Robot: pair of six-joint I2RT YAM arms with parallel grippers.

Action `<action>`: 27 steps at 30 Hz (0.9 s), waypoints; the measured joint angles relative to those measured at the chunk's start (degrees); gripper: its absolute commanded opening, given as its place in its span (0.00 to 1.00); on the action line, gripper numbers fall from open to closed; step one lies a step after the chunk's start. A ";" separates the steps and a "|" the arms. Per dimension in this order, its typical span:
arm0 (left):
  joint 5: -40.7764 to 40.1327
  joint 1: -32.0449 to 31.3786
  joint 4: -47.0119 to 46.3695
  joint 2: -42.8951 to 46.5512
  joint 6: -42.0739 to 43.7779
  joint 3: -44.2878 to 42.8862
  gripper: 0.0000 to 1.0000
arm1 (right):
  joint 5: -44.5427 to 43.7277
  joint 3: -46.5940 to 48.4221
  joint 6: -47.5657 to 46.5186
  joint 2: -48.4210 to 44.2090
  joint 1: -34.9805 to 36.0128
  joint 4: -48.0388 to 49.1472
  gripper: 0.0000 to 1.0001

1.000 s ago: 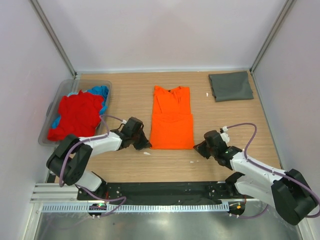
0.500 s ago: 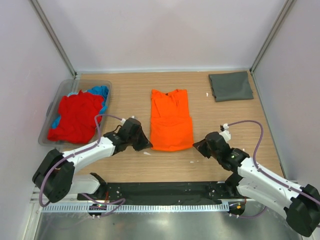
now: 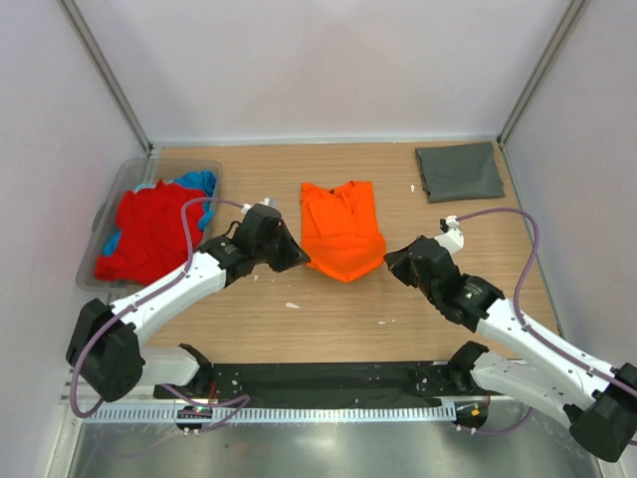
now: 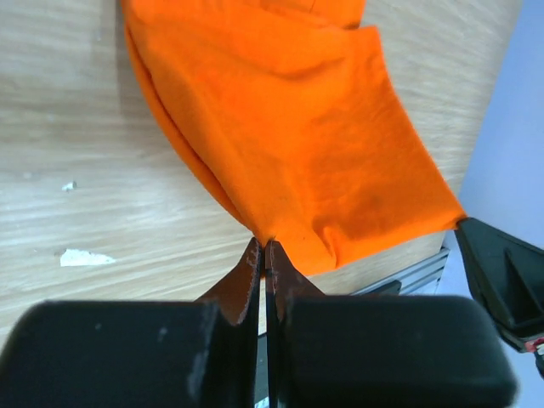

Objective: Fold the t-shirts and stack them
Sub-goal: Fold the tshirt

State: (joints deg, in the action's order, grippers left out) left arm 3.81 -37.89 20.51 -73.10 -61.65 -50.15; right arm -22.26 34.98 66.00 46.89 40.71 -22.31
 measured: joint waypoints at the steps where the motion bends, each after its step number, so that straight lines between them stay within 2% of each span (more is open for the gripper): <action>1: 0.07 0.68 0.52 -0.81 0.66 -1.92 0.00 | -0.66 1.31 -1.05 1.27 -0.02 -0.09 0.01; 6: 0.55 4.98 2.49 -7.06 3.45 -11.67 0.00 | -3.32 11.74 -7.17 10.58 -2.27 -0.33 0.01; 9: 2.08 8.59 2.86 -11.69 4.63 -16.44 0.00 | -2.14 16.90 -10.67 15.96 -7.13 1.60 0.01; 16: 6.45 15.10 2.73 -23.37 7.37 -27.61 0.00 | 5.40 25.44 -16.41 28.06 -17.44 5.95 0.01; 27: 16.48 20.72 -1.20 -44.06 10.08 -48.96 0.00 | 18.05 38.05 -21.03 47.28 -26.34 14.58 0.01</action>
State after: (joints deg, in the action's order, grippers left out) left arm 20.29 -17.17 19.31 -117.16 -51.57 -99.11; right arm -4.21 73.03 44.97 94.17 14.37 -7.73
